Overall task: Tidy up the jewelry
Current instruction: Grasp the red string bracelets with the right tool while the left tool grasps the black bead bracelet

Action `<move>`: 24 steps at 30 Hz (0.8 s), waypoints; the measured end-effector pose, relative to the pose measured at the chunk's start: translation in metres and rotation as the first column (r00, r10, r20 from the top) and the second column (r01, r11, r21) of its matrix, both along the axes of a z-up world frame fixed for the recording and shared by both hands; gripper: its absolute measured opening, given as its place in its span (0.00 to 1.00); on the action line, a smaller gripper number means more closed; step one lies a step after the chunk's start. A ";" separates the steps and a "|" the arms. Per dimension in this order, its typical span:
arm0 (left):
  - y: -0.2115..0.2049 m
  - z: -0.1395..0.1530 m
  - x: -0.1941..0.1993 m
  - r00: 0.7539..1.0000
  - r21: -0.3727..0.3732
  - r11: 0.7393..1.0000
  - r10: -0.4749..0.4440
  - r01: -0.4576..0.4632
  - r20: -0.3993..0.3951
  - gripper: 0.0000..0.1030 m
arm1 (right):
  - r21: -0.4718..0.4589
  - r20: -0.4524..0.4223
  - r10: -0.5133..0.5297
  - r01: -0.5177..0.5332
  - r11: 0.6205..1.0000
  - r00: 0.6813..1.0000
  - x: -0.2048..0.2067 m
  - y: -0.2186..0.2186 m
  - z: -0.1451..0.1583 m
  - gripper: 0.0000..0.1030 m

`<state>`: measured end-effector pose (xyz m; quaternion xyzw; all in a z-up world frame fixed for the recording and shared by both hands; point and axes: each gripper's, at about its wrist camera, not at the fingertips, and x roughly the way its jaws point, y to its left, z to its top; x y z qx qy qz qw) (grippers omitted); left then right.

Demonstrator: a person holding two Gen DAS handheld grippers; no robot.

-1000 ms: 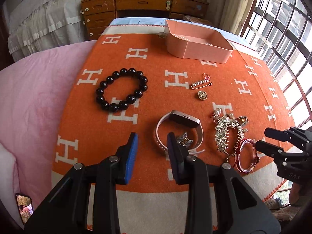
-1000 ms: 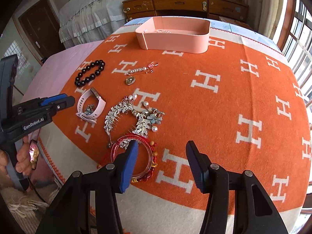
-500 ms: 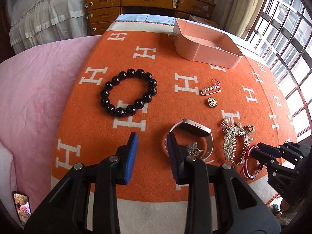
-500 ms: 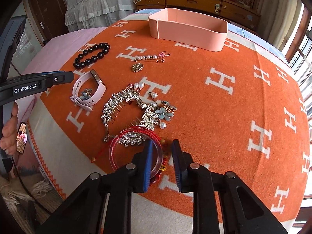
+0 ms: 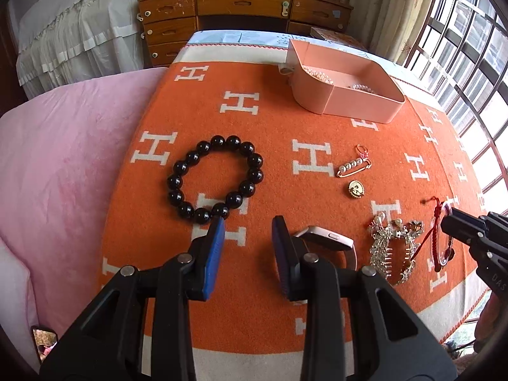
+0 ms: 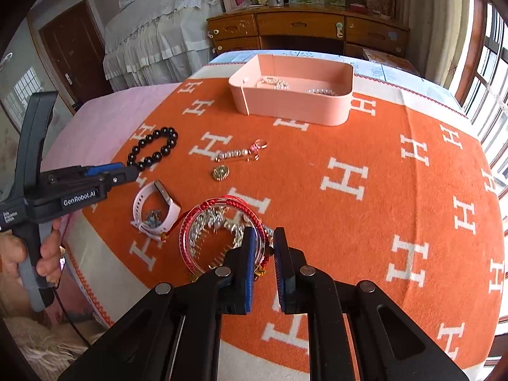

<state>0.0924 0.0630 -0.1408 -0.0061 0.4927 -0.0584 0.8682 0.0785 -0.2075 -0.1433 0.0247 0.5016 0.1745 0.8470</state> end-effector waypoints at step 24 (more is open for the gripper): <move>-0.015 -0.035 0.068 0.991 0.050 0.996 -0.071 0.077 -0.110 0.22 | 0.091 -0.058 -0.056 0.061 0.994 0.997 0.069 0.027 -0.004 0.11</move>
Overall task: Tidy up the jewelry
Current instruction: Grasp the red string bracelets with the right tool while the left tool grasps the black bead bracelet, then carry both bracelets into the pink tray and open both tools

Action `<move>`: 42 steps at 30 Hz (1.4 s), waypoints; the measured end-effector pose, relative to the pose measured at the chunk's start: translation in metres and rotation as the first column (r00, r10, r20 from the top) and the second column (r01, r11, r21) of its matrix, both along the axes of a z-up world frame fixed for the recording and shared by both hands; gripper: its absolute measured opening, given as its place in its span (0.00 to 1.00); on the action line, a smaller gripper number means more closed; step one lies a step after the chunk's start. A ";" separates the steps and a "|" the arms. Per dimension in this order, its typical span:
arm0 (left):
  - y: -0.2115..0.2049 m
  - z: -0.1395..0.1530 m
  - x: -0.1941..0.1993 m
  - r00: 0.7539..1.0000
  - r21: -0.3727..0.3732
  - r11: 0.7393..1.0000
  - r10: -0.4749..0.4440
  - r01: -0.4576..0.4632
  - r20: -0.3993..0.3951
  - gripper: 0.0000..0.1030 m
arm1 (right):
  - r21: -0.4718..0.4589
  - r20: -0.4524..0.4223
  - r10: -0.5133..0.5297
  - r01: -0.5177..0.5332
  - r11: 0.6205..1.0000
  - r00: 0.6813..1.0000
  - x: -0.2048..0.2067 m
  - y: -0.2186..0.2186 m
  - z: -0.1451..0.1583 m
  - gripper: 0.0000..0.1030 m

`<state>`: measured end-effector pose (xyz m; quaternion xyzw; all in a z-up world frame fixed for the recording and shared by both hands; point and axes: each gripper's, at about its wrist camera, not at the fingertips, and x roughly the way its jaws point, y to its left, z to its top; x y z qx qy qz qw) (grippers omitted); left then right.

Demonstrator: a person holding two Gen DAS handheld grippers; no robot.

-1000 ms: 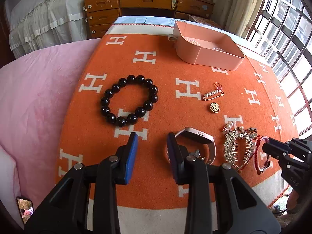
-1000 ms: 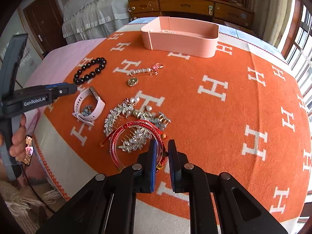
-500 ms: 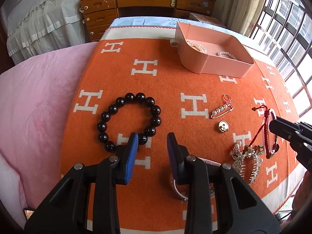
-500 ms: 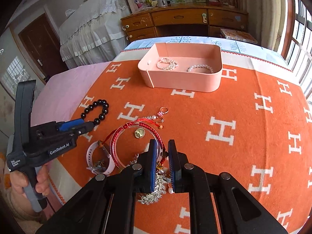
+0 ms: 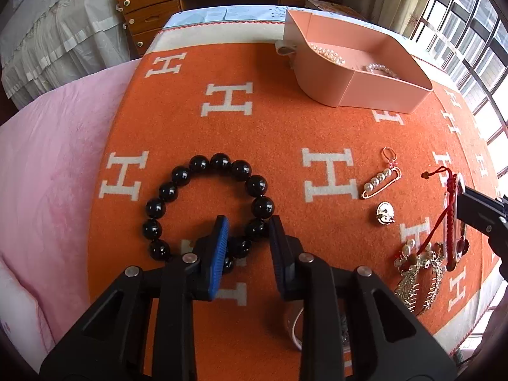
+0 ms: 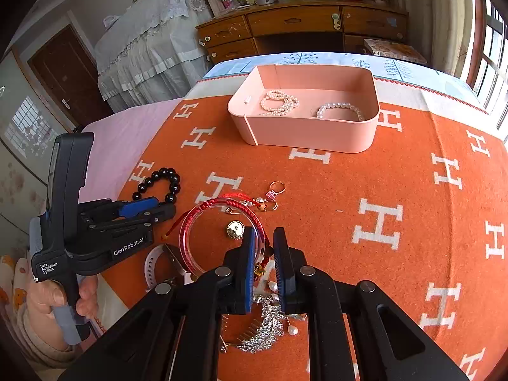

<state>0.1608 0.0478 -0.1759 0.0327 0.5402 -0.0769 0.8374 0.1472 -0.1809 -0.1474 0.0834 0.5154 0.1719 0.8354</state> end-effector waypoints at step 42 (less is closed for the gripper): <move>-0.116 0.144 0.112 0.960 -0.203 0.979 0.044 0.014 0.277 0.12 | 0.045 0.018 -0.269 0.268 0.962 0.963 0.145 -0.087 0.038 0.11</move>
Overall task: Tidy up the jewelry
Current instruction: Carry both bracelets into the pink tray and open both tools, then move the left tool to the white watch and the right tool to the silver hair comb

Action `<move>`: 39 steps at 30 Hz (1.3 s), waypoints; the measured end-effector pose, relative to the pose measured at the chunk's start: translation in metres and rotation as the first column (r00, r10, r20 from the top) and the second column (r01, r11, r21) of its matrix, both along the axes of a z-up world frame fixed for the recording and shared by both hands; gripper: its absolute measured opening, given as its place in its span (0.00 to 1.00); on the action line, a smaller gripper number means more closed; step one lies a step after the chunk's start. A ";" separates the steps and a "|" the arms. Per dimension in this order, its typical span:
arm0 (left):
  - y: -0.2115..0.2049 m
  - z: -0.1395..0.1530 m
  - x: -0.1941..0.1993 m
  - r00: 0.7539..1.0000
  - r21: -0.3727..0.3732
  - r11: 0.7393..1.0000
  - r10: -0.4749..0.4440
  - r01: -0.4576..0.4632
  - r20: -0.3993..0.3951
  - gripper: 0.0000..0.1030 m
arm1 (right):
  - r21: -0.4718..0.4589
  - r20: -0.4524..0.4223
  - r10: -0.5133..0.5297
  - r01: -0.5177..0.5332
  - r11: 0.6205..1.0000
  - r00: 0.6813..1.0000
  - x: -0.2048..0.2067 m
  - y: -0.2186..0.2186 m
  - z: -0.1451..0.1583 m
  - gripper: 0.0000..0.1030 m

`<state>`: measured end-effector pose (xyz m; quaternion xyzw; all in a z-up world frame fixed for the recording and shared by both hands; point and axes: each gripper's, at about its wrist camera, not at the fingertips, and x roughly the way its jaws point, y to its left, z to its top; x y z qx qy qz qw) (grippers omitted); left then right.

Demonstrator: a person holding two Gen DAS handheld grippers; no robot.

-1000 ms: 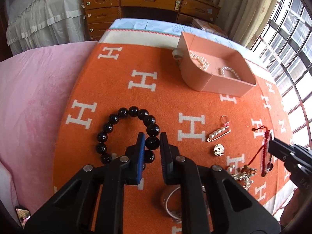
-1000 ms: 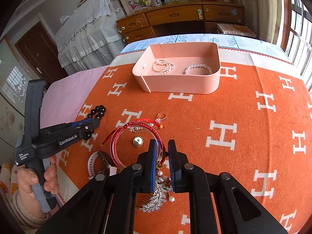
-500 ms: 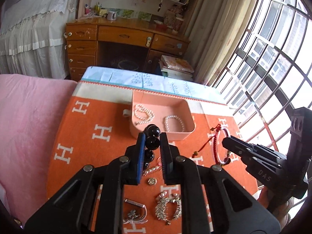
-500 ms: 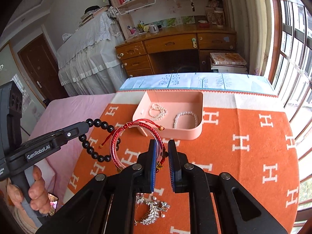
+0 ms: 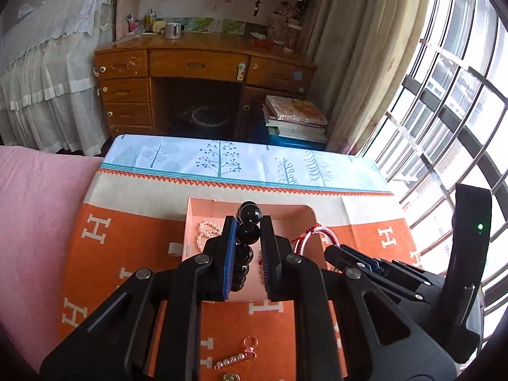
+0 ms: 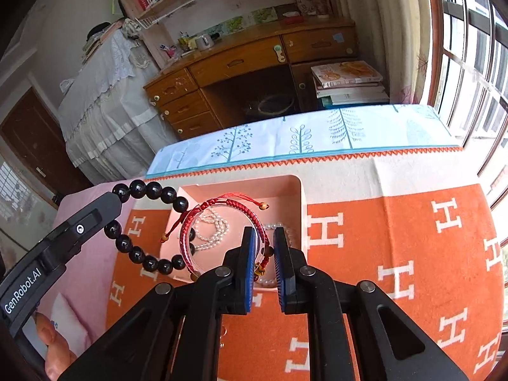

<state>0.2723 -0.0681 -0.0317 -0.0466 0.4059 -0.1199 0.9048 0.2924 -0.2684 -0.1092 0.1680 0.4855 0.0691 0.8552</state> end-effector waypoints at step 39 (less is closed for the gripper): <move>0.069 0.030 -0.071 0.999 0.122 0.992 -0.020 0.026 -0.050 0.13 | -0.080 0.159 0.035 -0.023 0.997 0.987 -0.059 -0.004 0.095 0.21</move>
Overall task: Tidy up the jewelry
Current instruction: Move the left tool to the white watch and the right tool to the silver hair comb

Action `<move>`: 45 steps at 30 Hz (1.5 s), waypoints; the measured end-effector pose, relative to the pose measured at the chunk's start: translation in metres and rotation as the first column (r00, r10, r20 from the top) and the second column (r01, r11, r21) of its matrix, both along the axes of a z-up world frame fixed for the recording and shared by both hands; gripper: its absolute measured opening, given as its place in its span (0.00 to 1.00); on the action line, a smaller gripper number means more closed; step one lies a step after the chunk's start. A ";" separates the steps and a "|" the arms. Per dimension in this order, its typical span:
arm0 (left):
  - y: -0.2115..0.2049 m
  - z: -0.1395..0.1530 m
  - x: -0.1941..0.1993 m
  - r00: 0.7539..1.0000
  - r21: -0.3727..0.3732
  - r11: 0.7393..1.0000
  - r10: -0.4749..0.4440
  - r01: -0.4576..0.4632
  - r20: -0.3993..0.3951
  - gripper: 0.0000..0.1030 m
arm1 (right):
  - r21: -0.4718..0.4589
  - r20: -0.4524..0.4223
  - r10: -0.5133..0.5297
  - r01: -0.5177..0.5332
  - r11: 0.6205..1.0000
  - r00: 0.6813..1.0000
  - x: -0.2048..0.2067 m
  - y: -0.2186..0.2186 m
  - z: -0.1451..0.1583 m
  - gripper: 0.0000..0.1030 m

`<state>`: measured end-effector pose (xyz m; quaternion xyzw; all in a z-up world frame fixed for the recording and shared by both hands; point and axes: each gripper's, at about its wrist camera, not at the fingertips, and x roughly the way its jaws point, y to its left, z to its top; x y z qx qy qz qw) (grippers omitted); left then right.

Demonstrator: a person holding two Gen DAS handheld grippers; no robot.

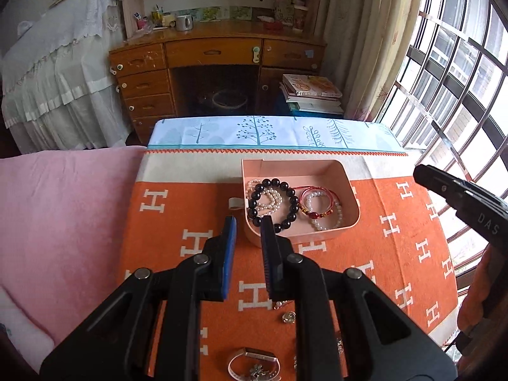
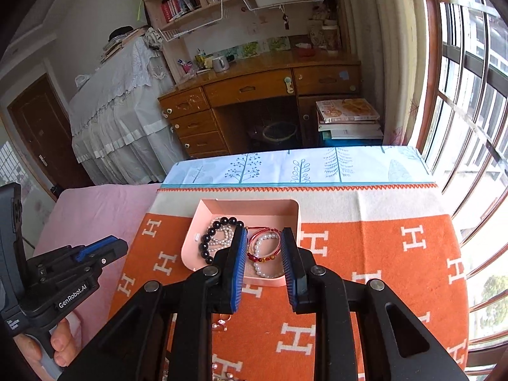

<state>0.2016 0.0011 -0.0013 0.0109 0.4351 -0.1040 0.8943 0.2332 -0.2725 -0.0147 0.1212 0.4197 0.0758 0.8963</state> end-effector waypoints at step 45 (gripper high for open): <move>0.046 -0.160 -0.101 0.940 -0.021 0.999 -0.051 0.047 -0.338 0.13 | 0.009 -0.255 0.297 -0.305 0.952 0.920 -0.080 0.098 -0.110 0.33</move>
